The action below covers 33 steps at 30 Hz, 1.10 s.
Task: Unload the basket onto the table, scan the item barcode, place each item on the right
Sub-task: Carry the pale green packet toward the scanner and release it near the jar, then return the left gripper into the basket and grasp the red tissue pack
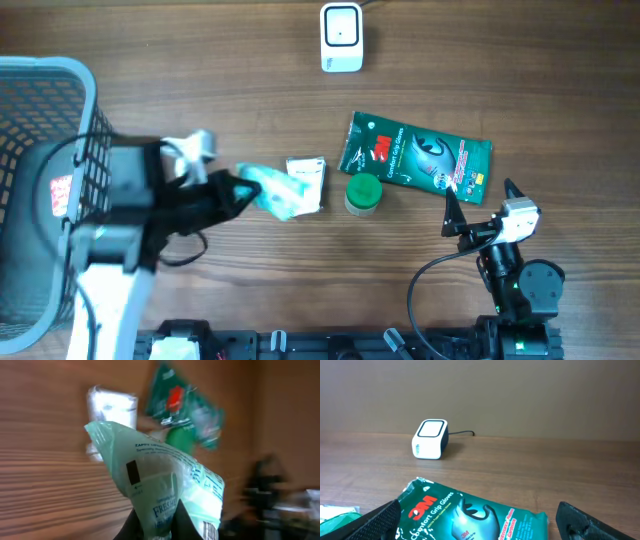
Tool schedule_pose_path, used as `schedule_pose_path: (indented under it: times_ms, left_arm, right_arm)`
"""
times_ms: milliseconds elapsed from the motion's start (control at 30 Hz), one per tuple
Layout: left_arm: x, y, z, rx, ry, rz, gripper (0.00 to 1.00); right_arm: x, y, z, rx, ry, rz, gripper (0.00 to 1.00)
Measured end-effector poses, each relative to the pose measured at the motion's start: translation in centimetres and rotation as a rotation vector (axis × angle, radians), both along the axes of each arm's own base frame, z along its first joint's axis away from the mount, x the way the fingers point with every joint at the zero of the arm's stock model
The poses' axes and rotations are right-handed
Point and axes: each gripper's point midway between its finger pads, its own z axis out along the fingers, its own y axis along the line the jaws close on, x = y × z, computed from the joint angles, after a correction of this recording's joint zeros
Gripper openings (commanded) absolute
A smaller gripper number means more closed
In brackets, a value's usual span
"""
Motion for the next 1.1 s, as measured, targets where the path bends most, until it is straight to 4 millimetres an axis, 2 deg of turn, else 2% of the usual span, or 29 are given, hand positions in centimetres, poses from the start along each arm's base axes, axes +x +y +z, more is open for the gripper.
schedule_pose_path:
  times_ms: [67,100,133,167,233,267,333,367,467,500,533,567,600,633,733,767,800,900,933,967,1033,1100]
  left_arm:
    - [0.3,-1.5,-3.5,0.139,0.070,-0.081,0.04]
    - [0.9,-1.7,-6.2,0.249,0.121,-0.094,0.04]
    - [1.2,-1.5,-7.8,0.305,0.164,-0.077,0.04]
    - [1.9,0.4,-10.7,0.450,0.252,0.032,0.04]
    - [2.6,2.6,-13.3,0.561,0.342,0.199,0.04]
    - [3.6,3.4,-14.5,0.592,0.357,0.303,0.04]
    - [5.3,3.7,-15.8,0.596,0.348,0.421,0.04]
    - [6.7,3.1,-15.7,0.568,0.299,0.458,0.04]
    - [8.9,1.1,-15.3,0.504,0.208,0.475,0.06]
    - [9.3,0.0,-15.0,0.484,0.181,0.456,0.10]
    - [9.2,-0.6,-15.0,0.478,0.170,0.437,0.24]
    - [9.1,-1.1,-15.0,0.478,0.166,0.424,0.48]
    - [9.0,-1.4,-15.0,0.478,0.162,0.408,0.82]
    - [9.0,-1.5,-15.0,0.480,0.161,0.403,1.00]
    - [8.6,-1.3,-14.8,0.493,0.168,0.394,1.00]
    - [8.3,-0.7,-13.5,0.512,0.151,0.395,1.00]
    - [8.9,-0.3,-11.0,0.506,0.088,0.417,1.00]
    - [11.8,2.3,2.3,0.421,-0.258,0.564,1.00]
    - [11.9,4.7,7.9,0.372,-0.399,0.668,1.00]
    - [11.3,7.2,11.5,0.346,-0.489,0.763,1.00]
    - [9.4,12.5,15.4,0.341,-0.580,0.942,1.00]
    - [6.9,18.2,17.6,0.365,-0.622,1.134,1.00]
  right_arm:
    - [0.0,0.0,0.0,0.000,0.000,0.000,1.00]
    - [0.0,0.0,0.0,0.000,0.000,0.000,1.00]
    - [0.0,0.0,0.0,0.000,0.000,0.000,1.00]
    - [0.0,0.0,0.0,0.000,0.000,0.000,0.99]
    - [0.0,0.0,0.0,0.000,0.000,0.000,1.00]
    - [0.0,0.0,0.0,0.000,0.000,0.000,1.00]
    - [0.0,0.0,0.0,0.000,0.000,0.000,1.00]
    - [0.0,0.0,0.0,0.000,0.000,0.000,1.00]
    - [0.0,0.0,0.0,0.000,0.000,0.000,1.00]
    - [0.0,0.0,0.0,0.000,0.000,0.000,1.00]
    - [0.0,0.0,0.0,0.000,0.000,0.000,1.00]
    - [0.0,0.0,0.0,0.000,0.000,0.000,1.00]
    - [0.0,0.0,0.0,0.000,0.000,0.000,1.00]
    - [0.0,0.0,0.0,0.000,0.000,0.000,1.00]
    - [0.0,0.0,0.0,0.000,0.000,0.000,1.00]
    - [0.0,0.0,0.0,0.000,0.000,0.000,1.00]
    - [0.0,0.0,0.0,0.000,0.000,0.000,1.00]
    - [0.0,0.0,0.0,0.000,0.000,0.000,1.00]
    - [0.0,0.0,0.0,0.000,0.000,0.000,1.00]
    - [0.0,0.0,0.0,0.000,0.000,0.000,1.00]
    - [0.0,0.0,0.0,0.000,0.000,0.000,1.00]
    - [0.0,0.0,0.0,0.000,0.000,0.000,1.00]
